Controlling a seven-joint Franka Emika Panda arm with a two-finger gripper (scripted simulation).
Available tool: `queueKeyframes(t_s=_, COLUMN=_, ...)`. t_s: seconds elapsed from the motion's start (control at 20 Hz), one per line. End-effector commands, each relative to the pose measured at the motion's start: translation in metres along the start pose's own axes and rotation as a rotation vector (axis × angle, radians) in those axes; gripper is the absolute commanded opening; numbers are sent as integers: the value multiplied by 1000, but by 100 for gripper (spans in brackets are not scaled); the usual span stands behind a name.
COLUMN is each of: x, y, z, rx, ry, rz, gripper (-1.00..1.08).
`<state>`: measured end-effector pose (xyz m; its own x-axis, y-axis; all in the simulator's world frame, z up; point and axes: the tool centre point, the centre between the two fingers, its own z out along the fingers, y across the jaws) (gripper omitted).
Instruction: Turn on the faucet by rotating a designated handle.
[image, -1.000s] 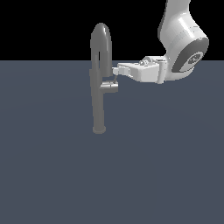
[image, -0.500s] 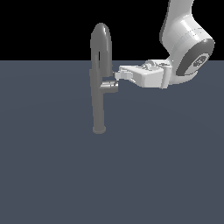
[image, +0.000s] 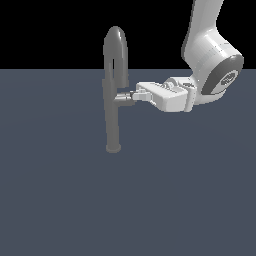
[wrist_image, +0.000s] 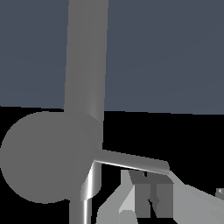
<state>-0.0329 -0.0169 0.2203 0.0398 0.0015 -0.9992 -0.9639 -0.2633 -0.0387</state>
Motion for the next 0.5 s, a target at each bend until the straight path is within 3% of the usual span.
queueKeyframes(t_s=0.0, x=30, y=9, z=0, rx=6, ry=-7, rz=34, gripper=-100)
queueKeyframes(t_s=0.1, x=37, y=11, z=0, rx=6, ry=-9, rz=38, gripper=-100)
queueKeyframes(t_s=0.15, x=13, y=2, z=0, rx=-1, ry=-3, rz=1, gripper=-100)
queueKeyframes(t_s=0.45, x=46, y=-1, z=0, rx=4, ry=-7, rz=25, gripper=-100)
